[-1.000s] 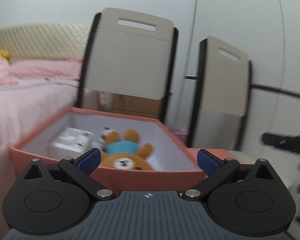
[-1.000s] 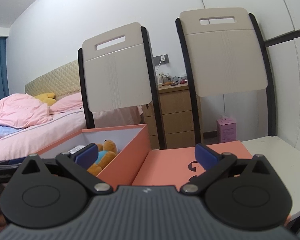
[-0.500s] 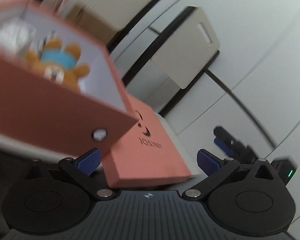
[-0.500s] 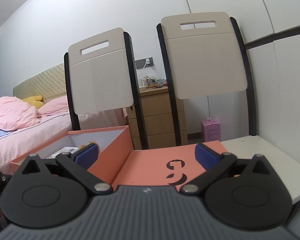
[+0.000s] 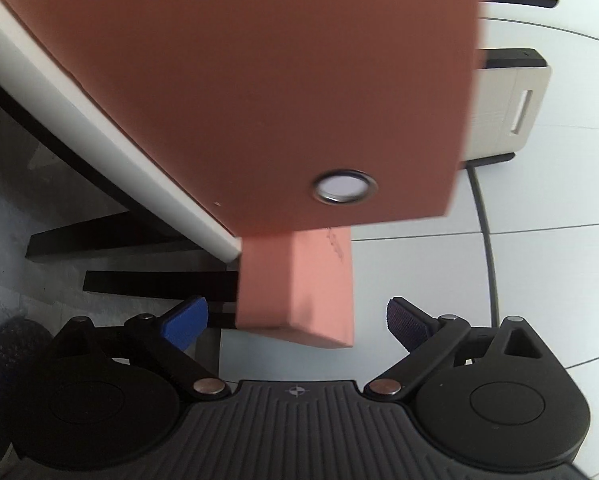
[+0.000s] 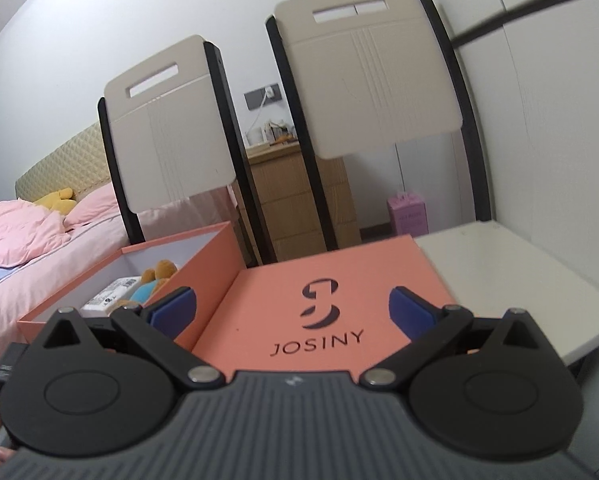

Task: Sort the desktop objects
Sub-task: 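Reach the left tool to the pink JOSINY lid and grip its edge, then lift the lid with the left tool while the right tool grips its other edge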

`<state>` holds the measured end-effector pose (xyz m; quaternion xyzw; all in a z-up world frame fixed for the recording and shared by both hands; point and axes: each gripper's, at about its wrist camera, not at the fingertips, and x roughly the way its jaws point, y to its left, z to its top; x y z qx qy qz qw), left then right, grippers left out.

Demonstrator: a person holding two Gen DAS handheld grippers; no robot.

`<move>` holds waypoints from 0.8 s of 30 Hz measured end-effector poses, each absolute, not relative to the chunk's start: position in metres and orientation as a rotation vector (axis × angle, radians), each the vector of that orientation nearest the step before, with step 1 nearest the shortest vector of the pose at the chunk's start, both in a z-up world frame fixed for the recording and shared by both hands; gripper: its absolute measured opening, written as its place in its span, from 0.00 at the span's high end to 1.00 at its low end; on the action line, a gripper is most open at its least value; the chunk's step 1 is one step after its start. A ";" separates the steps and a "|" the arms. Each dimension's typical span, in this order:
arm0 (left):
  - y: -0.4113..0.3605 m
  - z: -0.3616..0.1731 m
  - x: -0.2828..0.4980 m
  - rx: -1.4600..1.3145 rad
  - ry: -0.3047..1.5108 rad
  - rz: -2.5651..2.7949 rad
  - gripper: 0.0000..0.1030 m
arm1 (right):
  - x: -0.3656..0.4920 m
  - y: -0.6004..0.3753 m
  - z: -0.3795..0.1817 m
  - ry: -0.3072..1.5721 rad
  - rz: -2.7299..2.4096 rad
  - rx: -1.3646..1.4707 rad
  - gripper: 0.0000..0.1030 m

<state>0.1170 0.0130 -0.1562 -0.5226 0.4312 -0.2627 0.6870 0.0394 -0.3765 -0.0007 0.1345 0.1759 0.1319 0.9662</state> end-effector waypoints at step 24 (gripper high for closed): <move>0.024 -0.161 0.118 -1.196 0.972 -0.629 0.55 | 0.034 -0.398 -0.005 0.400 0.281 0.351 0.00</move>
